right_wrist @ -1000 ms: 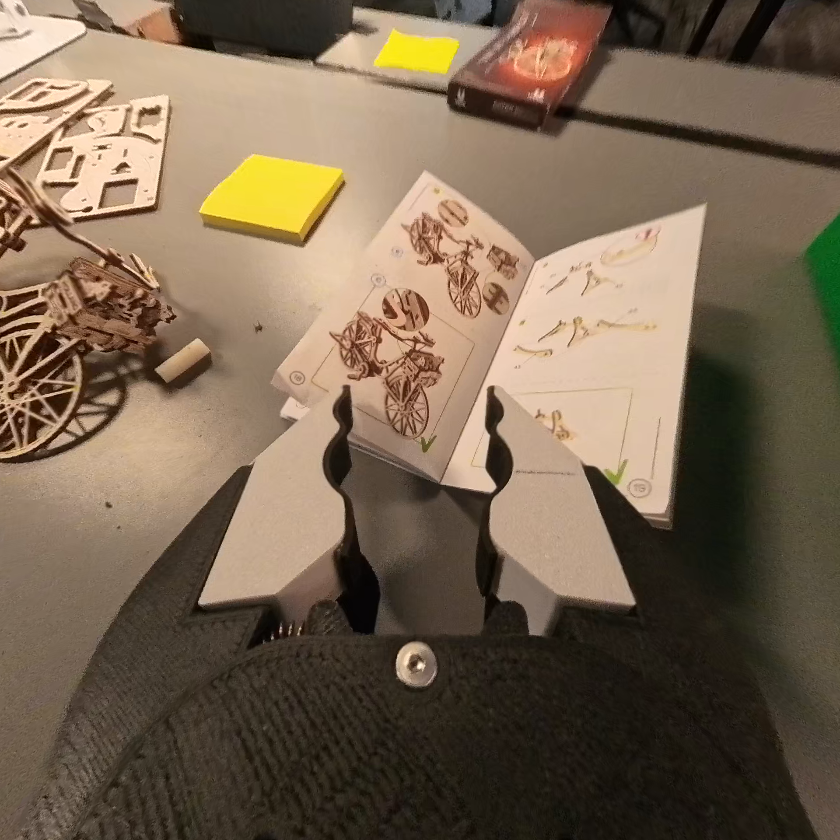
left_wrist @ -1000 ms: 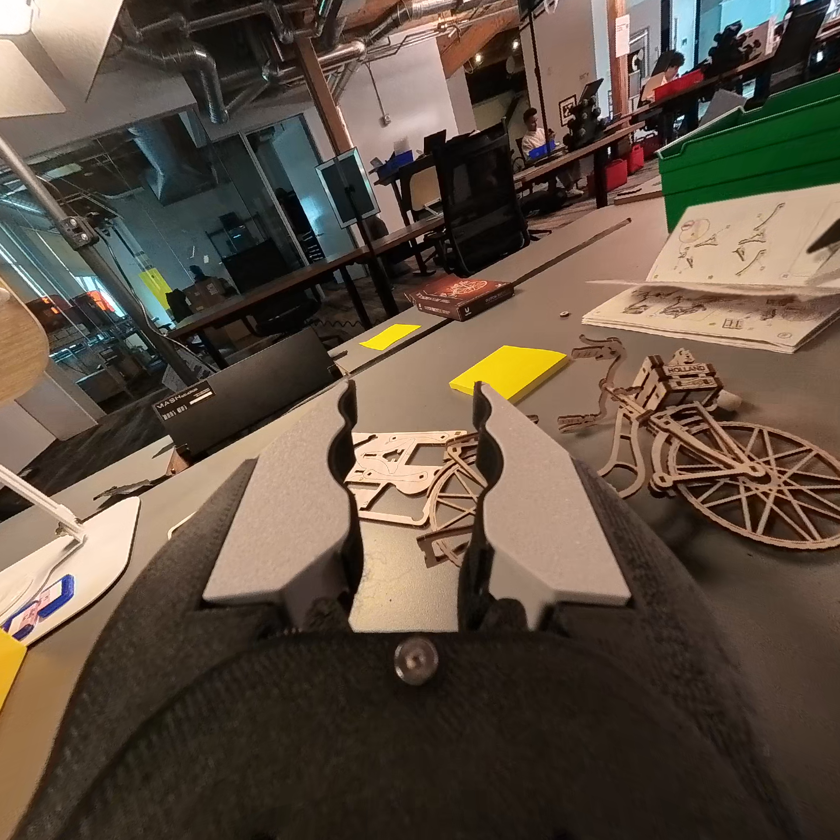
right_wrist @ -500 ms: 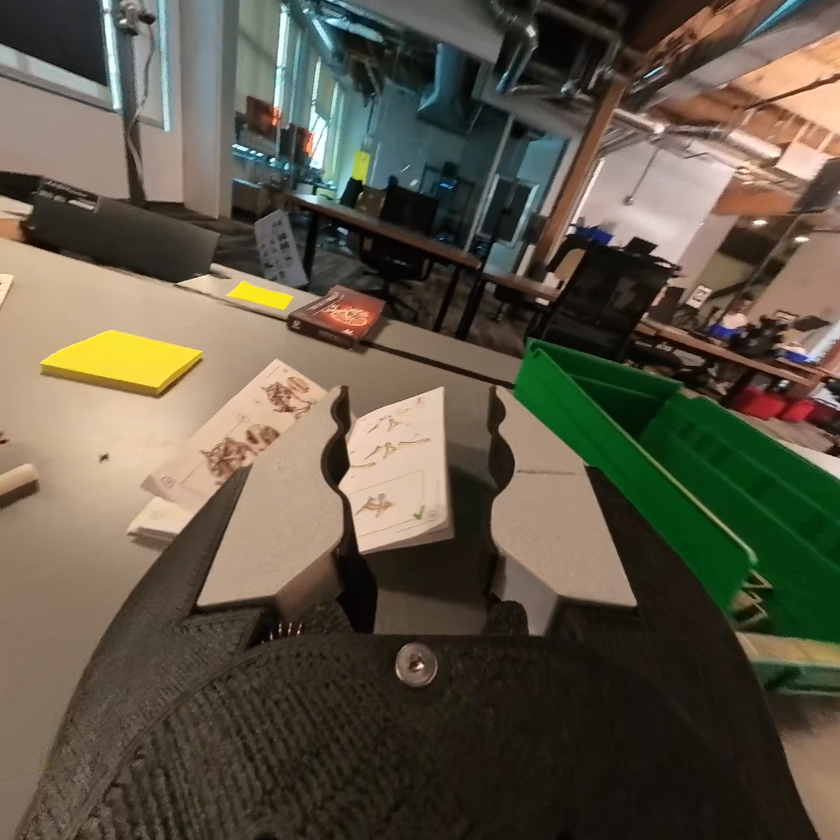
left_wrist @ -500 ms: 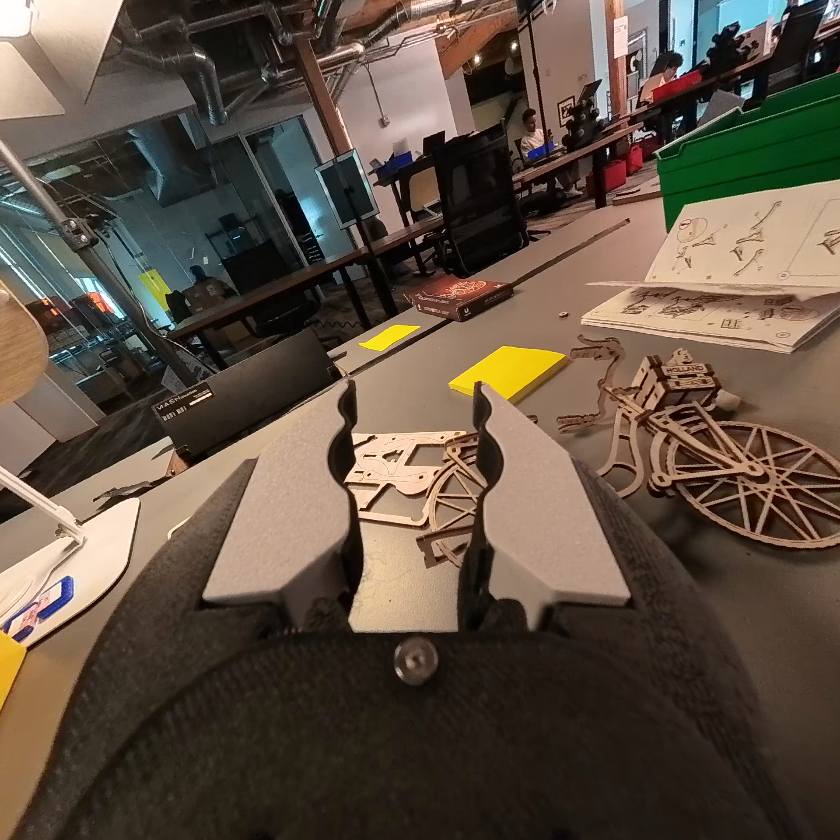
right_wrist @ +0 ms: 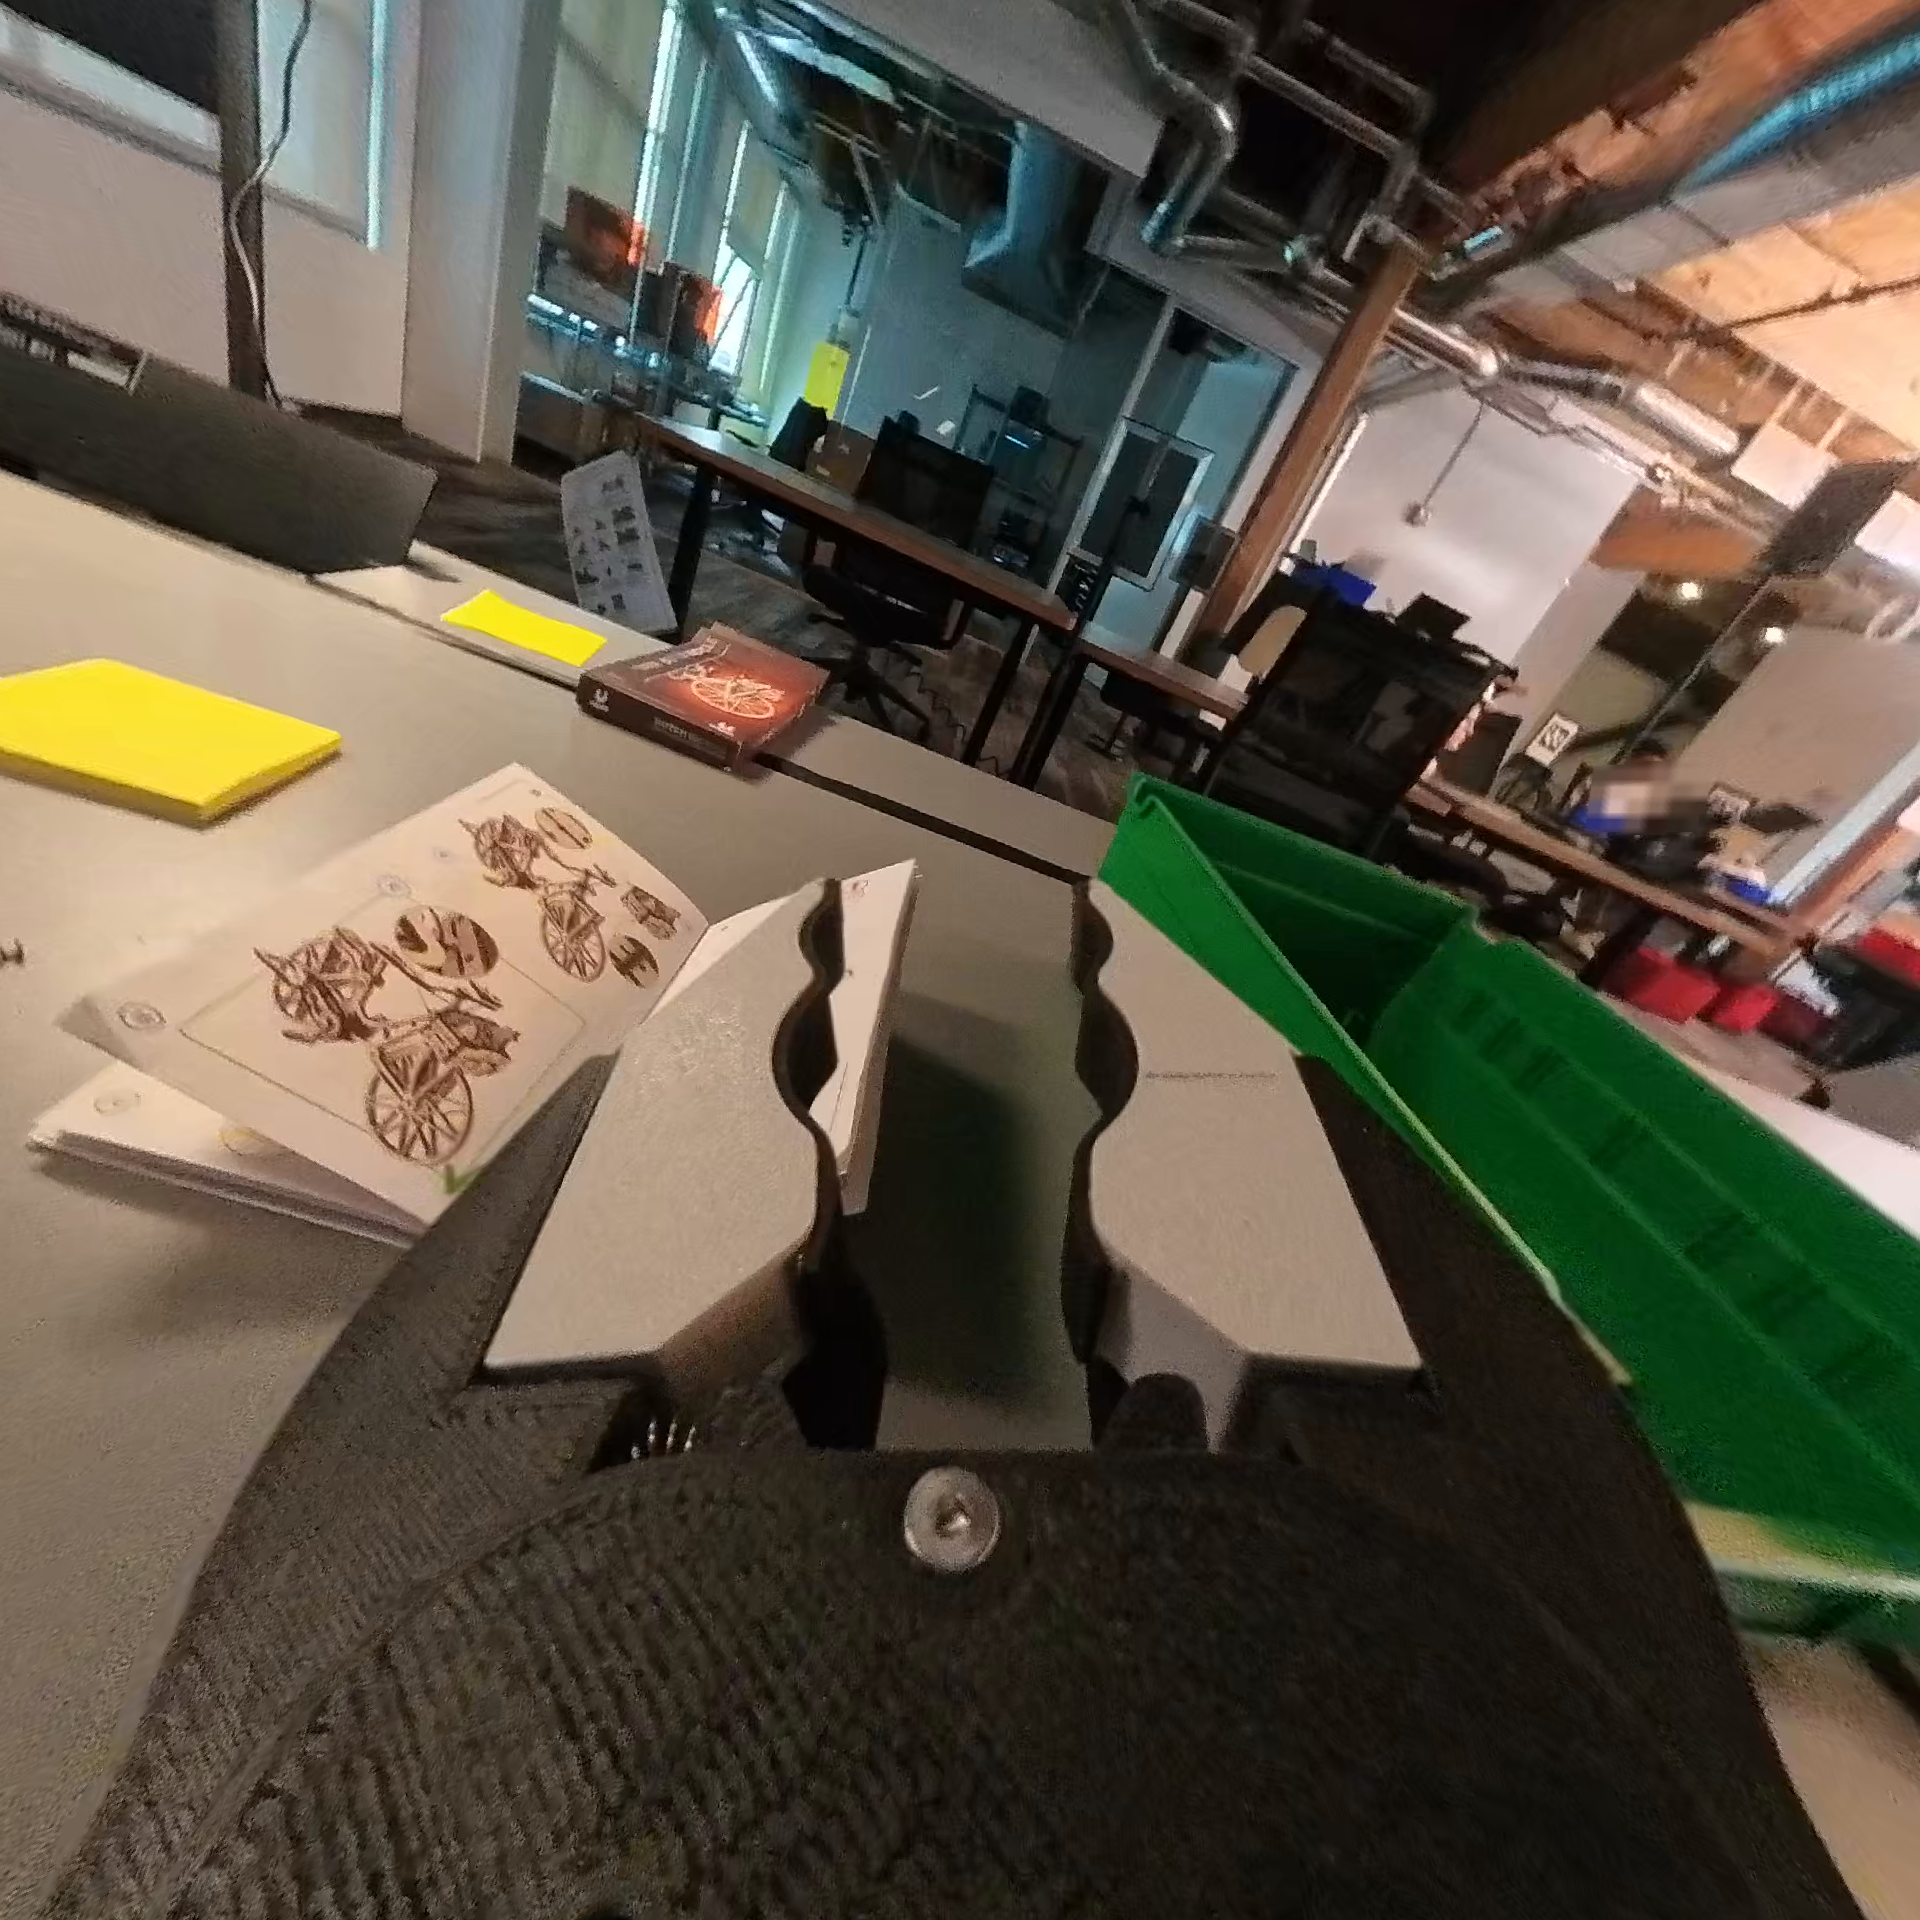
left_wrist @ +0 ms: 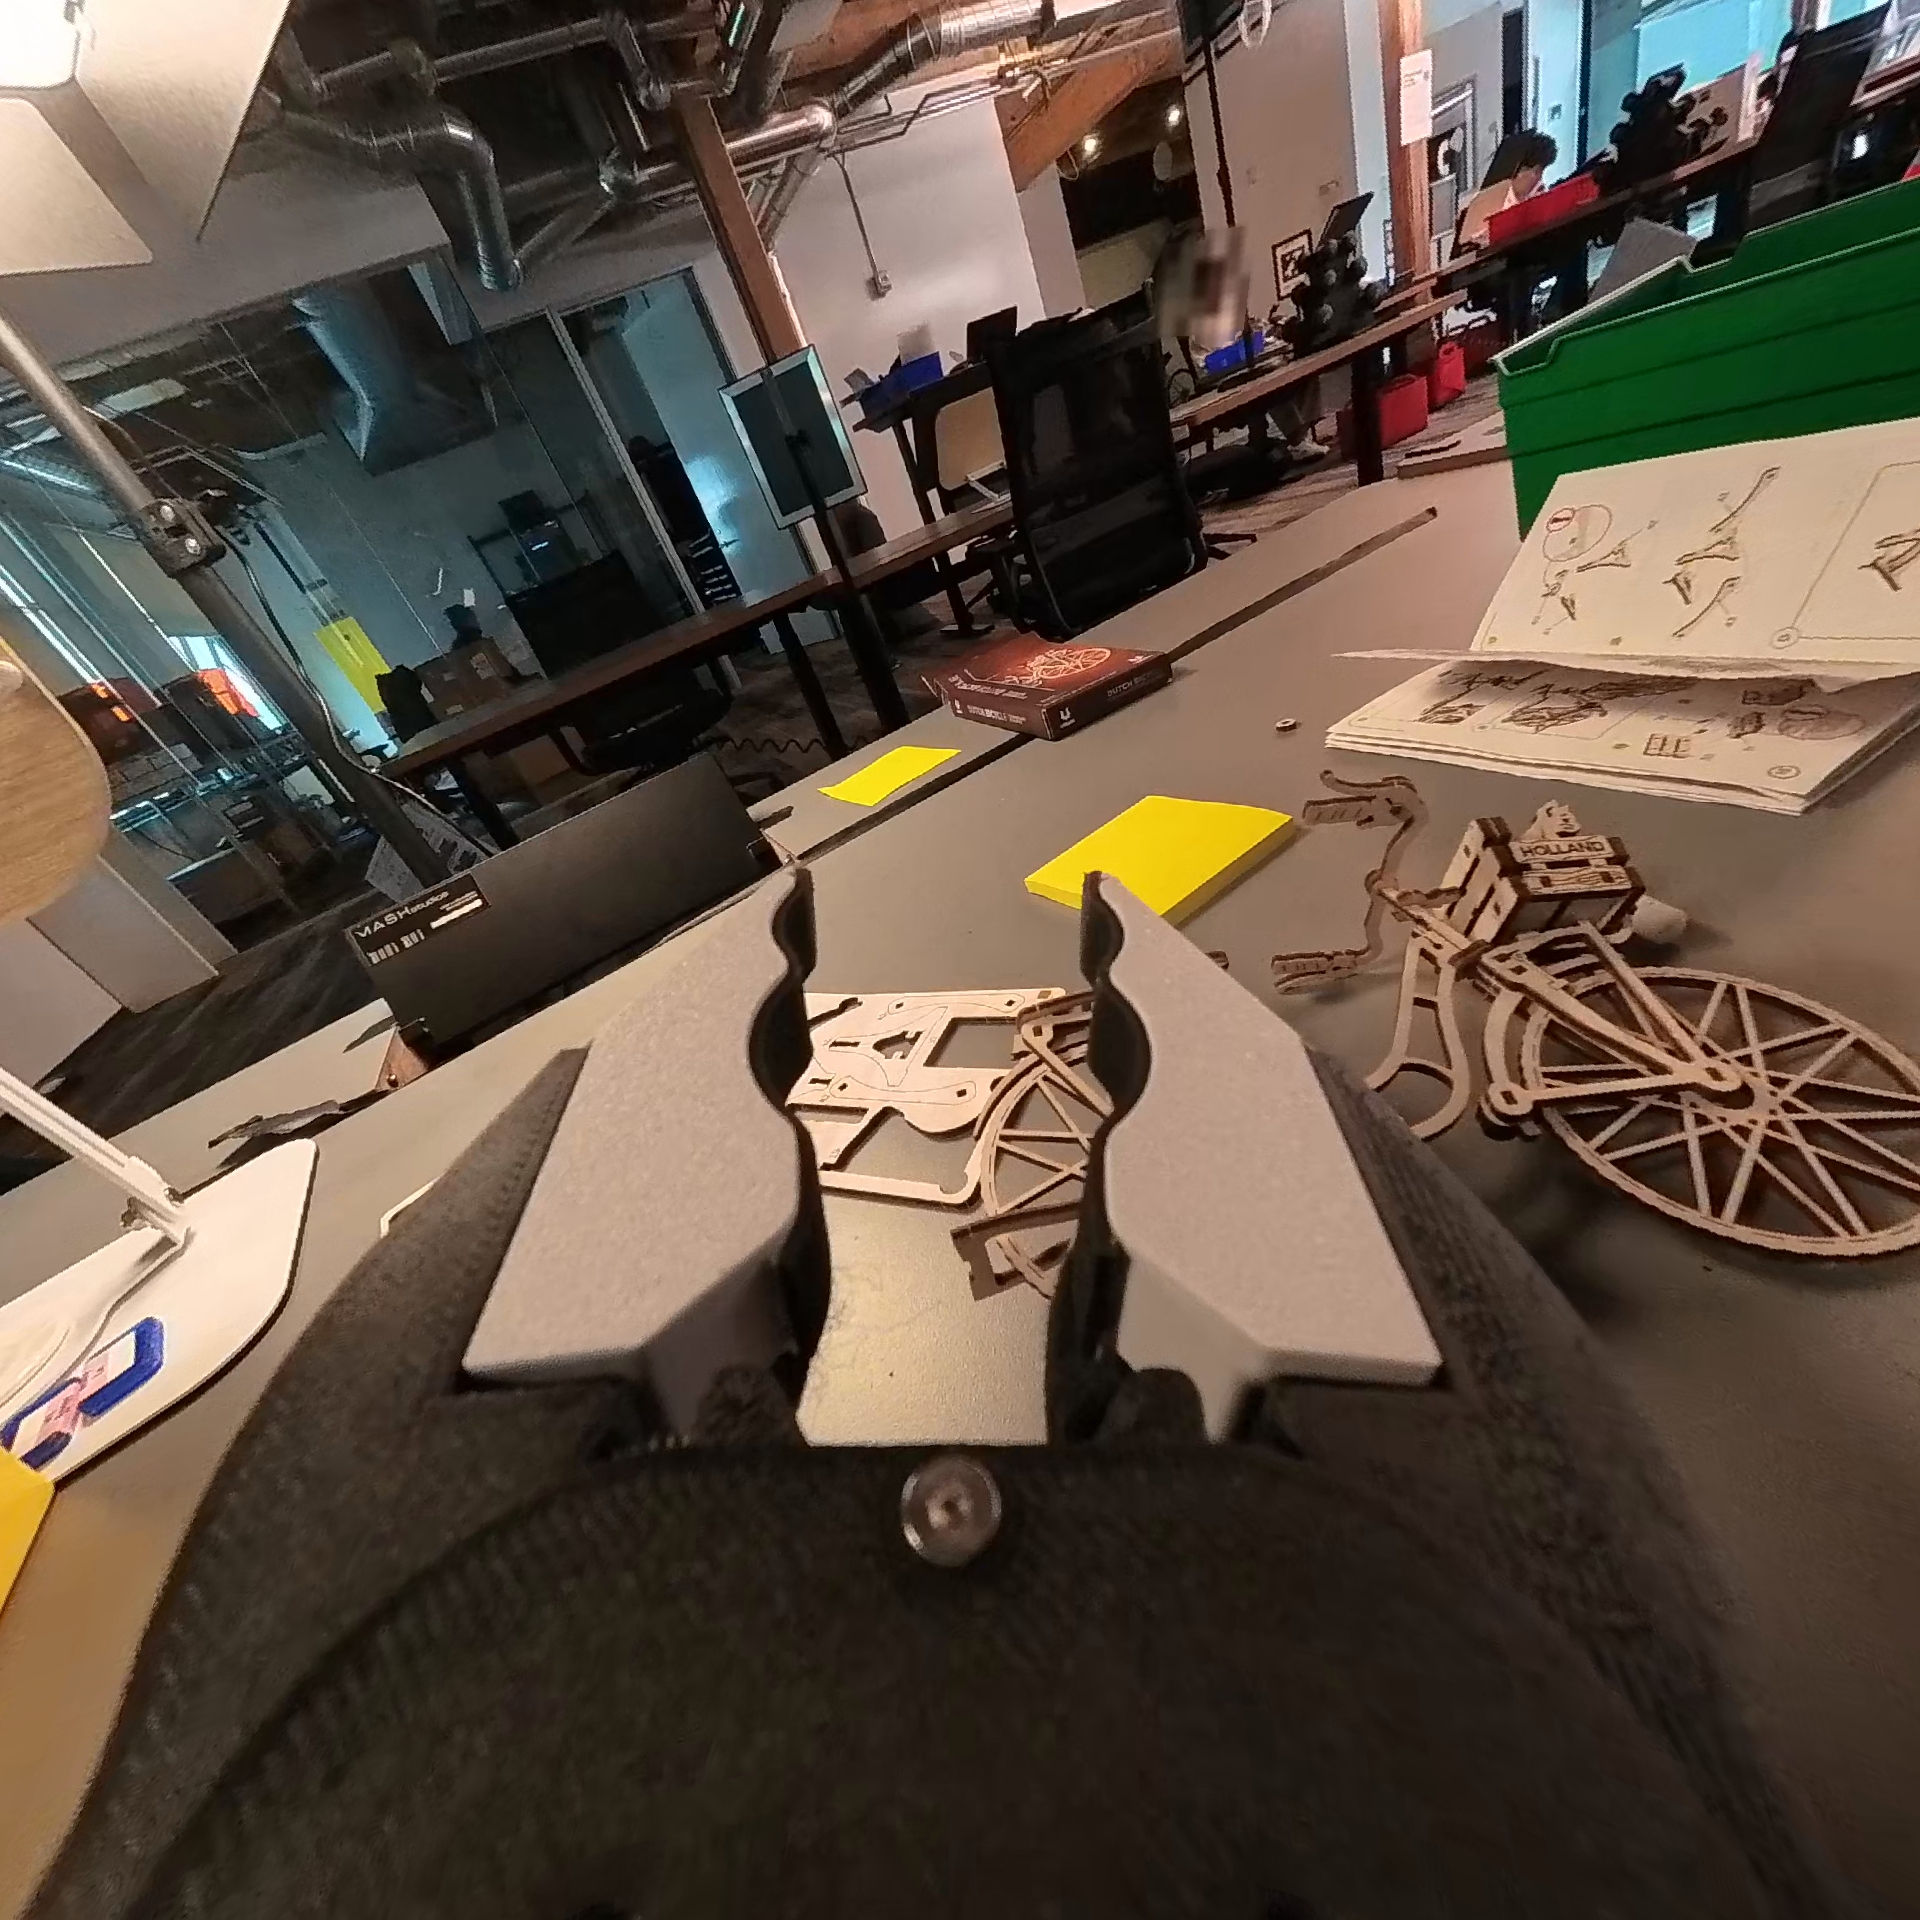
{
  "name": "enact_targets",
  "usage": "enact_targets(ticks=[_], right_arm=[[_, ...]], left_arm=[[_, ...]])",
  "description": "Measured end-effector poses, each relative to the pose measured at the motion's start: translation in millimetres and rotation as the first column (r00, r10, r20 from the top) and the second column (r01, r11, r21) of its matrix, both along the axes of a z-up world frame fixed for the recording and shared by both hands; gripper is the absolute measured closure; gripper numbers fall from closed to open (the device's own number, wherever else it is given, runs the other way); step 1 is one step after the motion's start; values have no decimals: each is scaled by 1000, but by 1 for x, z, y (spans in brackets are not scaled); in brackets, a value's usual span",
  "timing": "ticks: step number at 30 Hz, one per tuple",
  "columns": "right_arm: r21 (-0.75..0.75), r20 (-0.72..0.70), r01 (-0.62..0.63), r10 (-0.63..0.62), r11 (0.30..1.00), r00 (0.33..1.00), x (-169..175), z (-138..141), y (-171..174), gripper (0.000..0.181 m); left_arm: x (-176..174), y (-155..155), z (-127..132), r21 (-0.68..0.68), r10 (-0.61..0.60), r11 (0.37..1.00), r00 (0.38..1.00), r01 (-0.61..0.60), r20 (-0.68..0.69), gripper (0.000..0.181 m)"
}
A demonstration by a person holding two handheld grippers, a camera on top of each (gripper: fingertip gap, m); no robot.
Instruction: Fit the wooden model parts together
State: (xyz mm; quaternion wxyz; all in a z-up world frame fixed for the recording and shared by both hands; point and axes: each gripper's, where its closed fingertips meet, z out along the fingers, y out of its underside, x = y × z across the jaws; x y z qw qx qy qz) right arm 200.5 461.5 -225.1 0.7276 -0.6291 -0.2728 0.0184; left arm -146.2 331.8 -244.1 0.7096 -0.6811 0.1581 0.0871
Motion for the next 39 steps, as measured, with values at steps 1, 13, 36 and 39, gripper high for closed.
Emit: enact_targets(ticks=[1, 13, 36, 39], right_arm=[[5, 28, -10, 10, 1000, 1000, -2, -2, 2, 141], [-161, 98, -125, 141, 979, 985, -26, -31, 1, 161], [-726, 50, -116, 221, 678, 974, -44, -115, 14, 117], [-721, 57, -115, 224, 683, 973, -45, -115, 14, 117]], left_arm=[[0, 0, 0, 1, -2, 1000, 1000, 2, 2, 131], [2, 0, 0, 1, -10, 1000, 1000, 10, -2, 131], [2, 3, -2, -8, -14, 1000, 1000, 14, -6, 131], [2, 3, -2, -7, -15, 1000, 1000, 15, -10, 131]])
